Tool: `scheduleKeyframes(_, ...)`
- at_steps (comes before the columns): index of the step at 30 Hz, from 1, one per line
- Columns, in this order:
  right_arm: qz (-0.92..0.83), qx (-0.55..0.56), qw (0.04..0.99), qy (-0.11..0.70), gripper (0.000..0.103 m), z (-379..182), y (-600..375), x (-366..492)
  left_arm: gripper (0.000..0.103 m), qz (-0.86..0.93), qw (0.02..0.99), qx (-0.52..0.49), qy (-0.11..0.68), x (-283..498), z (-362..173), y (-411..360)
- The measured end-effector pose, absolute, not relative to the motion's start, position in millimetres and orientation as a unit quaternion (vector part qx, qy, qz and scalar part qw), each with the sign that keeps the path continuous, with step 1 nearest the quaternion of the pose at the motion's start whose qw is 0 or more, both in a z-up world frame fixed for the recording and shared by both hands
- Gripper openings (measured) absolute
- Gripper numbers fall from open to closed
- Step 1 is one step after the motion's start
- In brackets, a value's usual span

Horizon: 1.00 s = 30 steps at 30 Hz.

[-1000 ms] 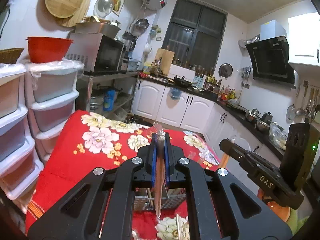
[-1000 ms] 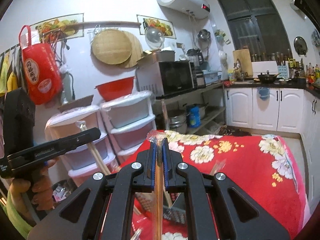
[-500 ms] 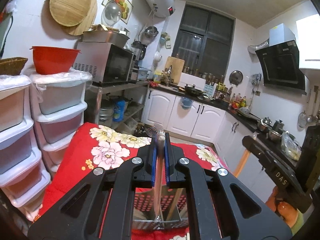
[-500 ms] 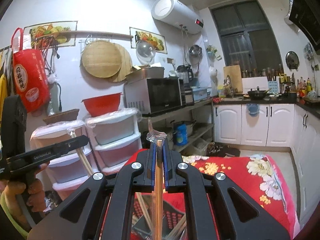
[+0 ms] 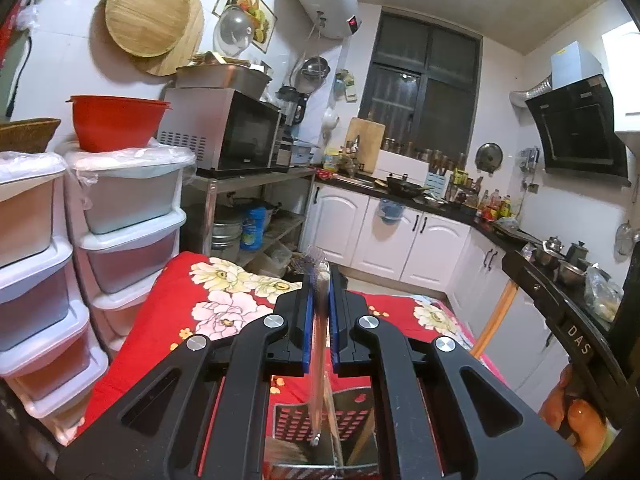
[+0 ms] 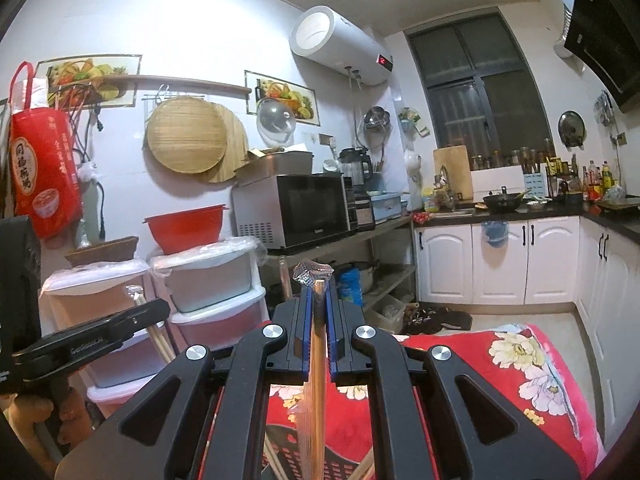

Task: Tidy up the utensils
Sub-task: 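Lower both held pairs down into the basket slots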

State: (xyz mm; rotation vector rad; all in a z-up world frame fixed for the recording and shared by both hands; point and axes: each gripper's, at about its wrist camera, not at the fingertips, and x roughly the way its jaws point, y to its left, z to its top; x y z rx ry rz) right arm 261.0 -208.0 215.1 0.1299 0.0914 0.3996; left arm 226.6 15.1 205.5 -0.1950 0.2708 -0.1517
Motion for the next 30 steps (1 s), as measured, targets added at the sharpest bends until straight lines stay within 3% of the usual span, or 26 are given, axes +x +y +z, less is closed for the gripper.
scheduleKeyframes(30,0.189,0.065,0.977,0.081,0.006,132.4,-185.1,292.7,0.002,-0.081,0.972,-0.089,0.202,255.9,139.4,4.1)
